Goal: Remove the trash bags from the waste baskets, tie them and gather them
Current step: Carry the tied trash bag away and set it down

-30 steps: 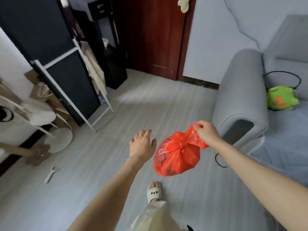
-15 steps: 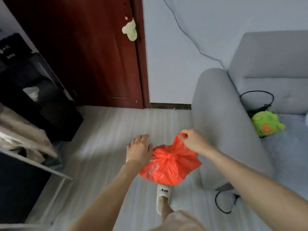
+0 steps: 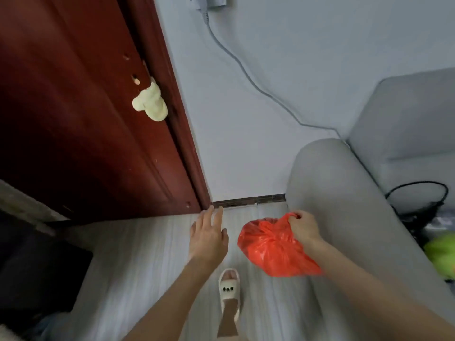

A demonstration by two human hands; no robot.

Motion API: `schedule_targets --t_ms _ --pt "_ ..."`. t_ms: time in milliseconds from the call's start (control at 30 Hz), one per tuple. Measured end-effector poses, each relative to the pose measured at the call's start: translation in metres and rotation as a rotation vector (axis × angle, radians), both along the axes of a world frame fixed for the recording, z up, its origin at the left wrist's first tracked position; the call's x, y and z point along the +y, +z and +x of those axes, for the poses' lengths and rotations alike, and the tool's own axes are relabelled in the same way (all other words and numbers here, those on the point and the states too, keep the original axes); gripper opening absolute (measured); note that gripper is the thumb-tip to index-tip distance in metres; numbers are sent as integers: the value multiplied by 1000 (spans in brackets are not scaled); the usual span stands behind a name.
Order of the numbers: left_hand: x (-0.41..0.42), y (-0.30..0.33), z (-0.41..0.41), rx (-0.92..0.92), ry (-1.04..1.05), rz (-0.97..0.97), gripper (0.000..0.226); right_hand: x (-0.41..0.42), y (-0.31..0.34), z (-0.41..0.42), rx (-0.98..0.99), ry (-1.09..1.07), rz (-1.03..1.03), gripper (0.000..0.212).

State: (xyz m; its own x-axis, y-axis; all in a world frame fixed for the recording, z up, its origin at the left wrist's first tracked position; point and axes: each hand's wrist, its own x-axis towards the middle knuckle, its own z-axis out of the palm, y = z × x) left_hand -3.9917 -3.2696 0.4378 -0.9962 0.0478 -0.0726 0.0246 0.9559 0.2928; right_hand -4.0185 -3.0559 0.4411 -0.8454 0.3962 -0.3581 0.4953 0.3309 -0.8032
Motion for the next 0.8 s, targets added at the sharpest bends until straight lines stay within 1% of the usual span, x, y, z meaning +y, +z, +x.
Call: schedule_targets --t_ms 67,167,233,333,400,433,533,600,633,700,733,800 --pt "1 -10 -54 2 -40 -36 61 -2 -16 -37 -15 -84 -53 25" --pt "7 -42 -155 12 -113 -108 63 -1 -62 -106 -73 -205 -135 26" --pt "14 -67 -211 -14 -142 -139 65 2 -95 -145 -115 -290 -191 25" --pt "27 -100 -272 -36 -172 -152 68 8 -147 -193 -149 -406 -197 27" --pt "37 -128 -302 -44 -202 -162 71 11 -182 -219 -185 -457 -191 28" --pt "42 -145 -316 -46 -218 -170 72 13 -201 -233 -193 -495 -224 28" --pt "65 -205 -354 -37 -281 -212 75 26 -270 -269 -182 -620 -424 27" --pt "81 -242 -378 30 -334 -235 80 36 -315 -288 -194 -638 -545 29" --pt "89 -257 -388 81 -360 -243 82 40 -334 -295 -192 -650 -570 30" --pt "105 -297 -411 147 -398 -264 86 52 -384 -311 -148 -669 -539 31" --pt "110 -311 -420 154 -397 -264 87 57 -399 -315 -132 -666 -520 32" --pt "115 -334 -434 166 -351 -266 88 67 -426 -318 -162 -651 -515 35"
